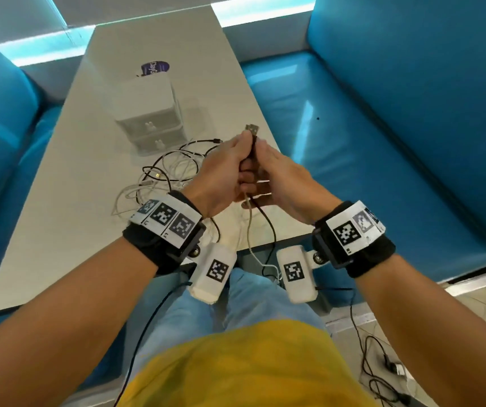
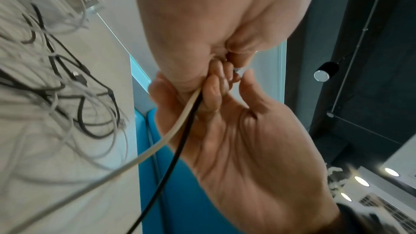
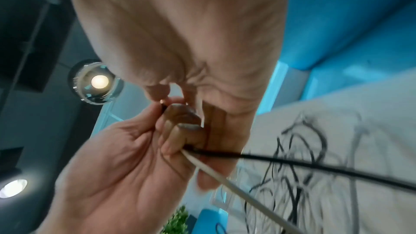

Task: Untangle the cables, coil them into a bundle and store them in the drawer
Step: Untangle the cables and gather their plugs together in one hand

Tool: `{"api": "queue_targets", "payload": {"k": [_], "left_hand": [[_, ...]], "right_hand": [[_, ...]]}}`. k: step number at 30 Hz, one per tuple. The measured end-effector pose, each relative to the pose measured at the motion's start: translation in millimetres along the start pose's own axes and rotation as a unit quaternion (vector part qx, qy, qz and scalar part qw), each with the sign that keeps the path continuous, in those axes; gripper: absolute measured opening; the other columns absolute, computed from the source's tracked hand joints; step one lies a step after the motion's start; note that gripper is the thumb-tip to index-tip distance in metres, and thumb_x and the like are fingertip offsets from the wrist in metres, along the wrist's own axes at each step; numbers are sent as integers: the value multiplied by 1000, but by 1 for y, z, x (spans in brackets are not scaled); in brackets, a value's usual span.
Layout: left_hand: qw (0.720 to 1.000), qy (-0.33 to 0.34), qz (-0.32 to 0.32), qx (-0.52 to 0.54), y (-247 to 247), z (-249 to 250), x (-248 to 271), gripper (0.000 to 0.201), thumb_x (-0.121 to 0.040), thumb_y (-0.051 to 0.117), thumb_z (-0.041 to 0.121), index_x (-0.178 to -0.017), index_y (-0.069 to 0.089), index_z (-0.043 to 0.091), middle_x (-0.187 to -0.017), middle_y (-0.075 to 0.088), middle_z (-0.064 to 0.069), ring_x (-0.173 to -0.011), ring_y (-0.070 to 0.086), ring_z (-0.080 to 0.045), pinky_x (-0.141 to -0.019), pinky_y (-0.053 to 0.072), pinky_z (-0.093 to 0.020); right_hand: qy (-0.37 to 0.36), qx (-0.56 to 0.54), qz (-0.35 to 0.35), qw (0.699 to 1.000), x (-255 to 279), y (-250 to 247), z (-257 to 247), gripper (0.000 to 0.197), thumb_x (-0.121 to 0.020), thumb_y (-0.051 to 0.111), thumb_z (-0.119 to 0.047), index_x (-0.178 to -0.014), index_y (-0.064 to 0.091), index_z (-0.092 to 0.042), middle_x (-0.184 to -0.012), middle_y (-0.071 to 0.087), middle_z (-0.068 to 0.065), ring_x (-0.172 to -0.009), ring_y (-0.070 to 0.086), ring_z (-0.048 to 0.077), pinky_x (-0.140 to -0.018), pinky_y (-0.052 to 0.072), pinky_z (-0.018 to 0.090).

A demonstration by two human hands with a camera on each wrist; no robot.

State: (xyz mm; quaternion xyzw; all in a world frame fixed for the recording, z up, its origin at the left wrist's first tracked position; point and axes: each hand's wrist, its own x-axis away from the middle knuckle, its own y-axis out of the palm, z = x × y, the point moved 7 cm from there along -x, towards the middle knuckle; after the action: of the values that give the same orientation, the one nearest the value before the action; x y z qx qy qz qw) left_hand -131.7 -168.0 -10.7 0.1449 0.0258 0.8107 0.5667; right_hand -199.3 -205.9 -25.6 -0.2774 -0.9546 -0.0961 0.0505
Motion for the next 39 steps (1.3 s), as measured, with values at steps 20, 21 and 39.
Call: {"api": "queue_targets", "payload": {"k": [20, 21, 39], "left_hand": [[995, 23, 97, 25, -136, 58, 13, 38, -104, 27, 37, -78, 47, 18, -54, 29, 6, -48, 20, -7, -45, 18, -20], [995, 21, 94, 19, -136, 60, 11, 38, -104, 27, 37, -78, 47, 18, -54, 30, 6, -47, 20, -7, -45, 19, -20], [991, -65, 106, -41, -199, 27, -29, 33, -102, 35, 37, -79, 47, 16, -57, 28, 5, -45, 20, -8, -39, 18, -19]], "right_hand": [[35, 458, 18, 888, -124, 21, 13, 26, -88, 51, -5, -76, 65, -23, -75, 58, -3, -71, 58, 18, -59, 45, 22], [37, 465, 31, 884, -130, 19, 13, 26, -87, 51, -5, -75, 65, -23, -78, 58, -2, -77, 59, 20, -63, 45, 23], [48, 622, -144, 768, -185, 85, 69, 13, -78, 70, -23, -73, 59, -26, -87, 68, 3, -85, 63, 21, -72, 47, 27]]}}
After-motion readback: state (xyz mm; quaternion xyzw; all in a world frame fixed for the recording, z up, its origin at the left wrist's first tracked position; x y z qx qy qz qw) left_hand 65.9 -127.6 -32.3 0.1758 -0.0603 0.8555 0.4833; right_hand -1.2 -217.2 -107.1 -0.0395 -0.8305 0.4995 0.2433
